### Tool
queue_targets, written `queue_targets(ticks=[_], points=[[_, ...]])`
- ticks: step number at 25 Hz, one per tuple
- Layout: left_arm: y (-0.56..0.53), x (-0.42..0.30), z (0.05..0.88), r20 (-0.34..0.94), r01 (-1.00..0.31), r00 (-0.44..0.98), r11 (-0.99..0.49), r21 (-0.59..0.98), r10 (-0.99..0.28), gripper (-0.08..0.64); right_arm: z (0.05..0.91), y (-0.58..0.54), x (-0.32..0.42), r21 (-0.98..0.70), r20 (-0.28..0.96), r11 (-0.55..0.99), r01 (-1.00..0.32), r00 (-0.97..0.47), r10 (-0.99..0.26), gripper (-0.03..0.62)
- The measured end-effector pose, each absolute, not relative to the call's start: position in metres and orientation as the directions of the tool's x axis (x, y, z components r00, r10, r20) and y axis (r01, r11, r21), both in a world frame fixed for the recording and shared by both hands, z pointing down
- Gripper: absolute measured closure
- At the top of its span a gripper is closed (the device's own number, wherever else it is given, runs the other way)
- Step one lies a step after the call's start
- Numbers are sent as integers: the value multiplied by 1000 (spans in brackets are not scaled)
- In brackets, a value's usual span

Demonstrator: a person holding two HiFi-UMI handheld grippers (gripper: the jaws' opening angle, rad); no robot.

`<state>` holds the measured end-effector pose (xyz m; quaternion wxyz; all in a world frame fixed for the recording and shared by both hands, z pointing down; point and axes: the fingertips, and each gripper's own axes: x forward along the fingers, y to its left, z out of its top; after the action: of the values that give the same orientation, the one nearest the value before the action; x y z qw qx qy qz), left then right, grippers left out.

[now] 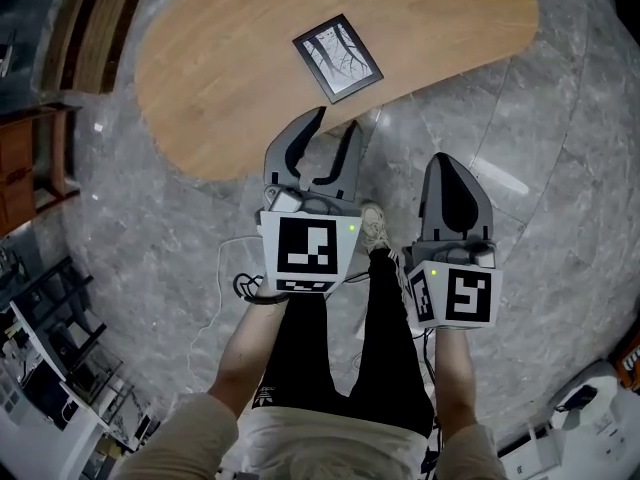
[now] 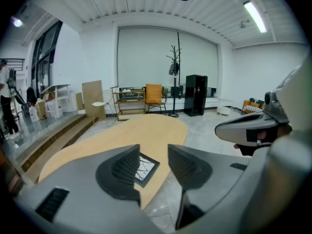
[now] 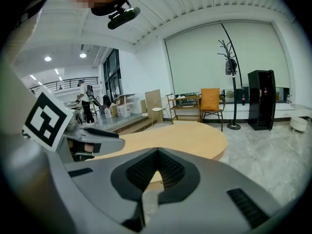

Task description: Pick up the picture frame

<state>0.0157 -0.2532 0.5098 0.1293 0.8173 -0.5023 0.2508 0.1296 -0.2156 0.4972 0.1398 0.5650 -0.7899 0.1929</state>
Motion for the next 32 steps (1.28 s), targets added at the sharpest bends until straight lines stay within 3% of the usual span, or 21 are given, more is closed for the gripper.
queue_targets(ticks=[1, 4, 11, 18, 32], points=[[-255, 19, 517, 562, -874, 388, -484, -27, -731, 366, 500, -214, 129, -148, 446, 290, -946, -326, -834, 588], [-264, 27, 547, 631, -840, 403, -541, -31, -663, 292, 507, -210, 127, -154, 466, 294, -943, -331, -820, 588], [-288, 44, 628, 790, -694, 309, -694, -195, -530, 222, 525, -197, 131, -155, 514, 295, -943, -331, -791, 588], [-290, 47, 687, 889, -616, 217, -763, -196, -403, 222, 542, -187, 126, -174, 544, 294, -940, -340, -767, 588], [-294, 38, 726, 916, -550, 79, -783, -289, -393, 222, 558, -177, 137, -205, 572, 234, -950, -311, -759, 588]])
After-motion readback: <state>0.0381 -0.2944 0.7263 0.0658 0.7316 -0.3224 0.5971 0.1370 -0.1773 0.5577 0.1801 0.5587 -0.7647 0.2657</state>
